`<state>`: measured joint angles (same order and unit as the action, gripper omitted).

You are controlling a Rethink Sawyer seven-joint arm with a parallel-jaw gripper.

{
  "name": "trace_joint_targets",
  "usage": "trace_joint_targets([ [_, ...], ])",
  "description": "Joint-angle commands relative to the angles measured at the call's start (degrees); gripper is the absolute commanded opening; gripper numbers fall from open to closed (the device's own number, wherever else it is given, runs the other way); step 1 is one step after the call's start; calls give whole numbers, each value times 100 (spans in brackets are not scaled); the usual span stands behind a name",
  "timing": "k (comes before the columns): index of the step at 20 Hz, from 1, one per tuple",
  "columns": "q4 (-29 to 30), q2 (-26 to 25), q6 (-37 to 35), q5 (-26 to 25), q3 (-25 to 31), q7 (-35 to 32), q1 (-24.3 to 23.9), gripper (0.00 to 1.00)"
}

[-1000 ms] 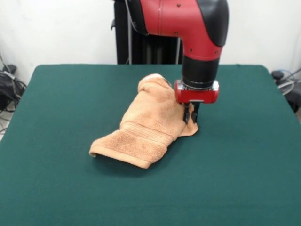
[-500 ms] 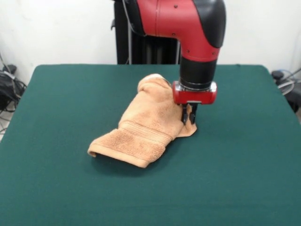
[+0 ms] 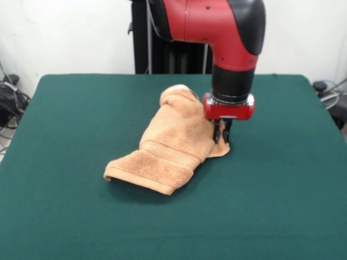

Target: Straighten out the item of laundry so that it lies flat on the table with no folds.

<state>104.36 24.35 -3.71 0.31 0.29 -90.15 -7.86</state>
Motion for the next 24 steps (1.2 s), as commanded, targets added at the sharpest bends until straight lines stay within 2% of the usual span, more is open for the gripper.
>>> trace_joint_targets([
  [1, -253, -292, 168, 469, 249, -1406, 308, 0],
  [14, -168, -344, 313, 916, 207, -1549, 650, 0],
  [24, -142, -370, 388, 1111, 193, -1503, 742, 0],
])
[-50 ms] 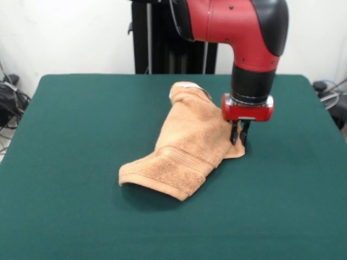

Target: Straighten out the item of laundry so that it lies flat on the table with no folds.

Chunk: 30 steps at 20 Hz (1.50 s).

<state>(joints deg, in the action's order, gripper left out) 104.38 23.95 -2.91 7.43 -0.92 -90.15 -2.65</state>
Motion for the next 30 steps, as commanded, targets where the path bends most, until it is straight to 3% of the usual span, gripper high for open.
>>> trace_joint_targets([
  [1, -144, -333, 313, 411, 311, -1499, 227, 0],
  [30, -108, -253, 277, 1212, 288, -1543, 686, 0],
])
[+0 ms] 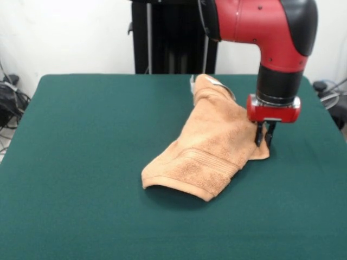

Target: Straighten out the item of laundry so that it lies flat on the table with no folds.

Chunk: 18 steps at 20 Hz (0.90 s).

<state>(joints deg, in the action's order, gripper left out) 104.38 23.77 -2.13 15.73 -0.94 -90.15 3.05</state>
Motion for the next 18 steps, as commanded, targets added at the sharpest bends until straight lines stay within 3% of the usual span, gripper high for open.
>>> trace_joint_targets([
  [1, -108, -235, 200, 391, 288, -1538, 120, 0],
  [18, -306, -342, 156, 773, 238, -1607, 406, 0],
])
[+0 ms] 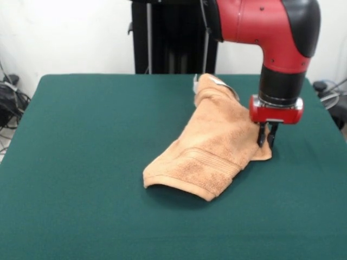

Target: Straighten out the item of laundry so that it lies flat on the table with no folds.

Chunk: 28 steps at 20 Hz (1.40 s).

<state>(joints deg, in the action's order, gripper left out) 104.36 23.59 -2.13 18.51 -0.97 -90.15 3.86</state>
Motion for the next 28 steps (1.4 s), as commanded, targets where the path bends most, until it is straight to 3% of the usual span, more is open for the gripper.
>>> trace_joint_targets([
  [1, -311, -328, 148, 531, 229, -1600, 350, 0],
  [17, -346, -377, 160, 707, 196, -1444, 401, 0],
  [28, -196, -618, 660, -602, 634, -742, -910, 0],
])
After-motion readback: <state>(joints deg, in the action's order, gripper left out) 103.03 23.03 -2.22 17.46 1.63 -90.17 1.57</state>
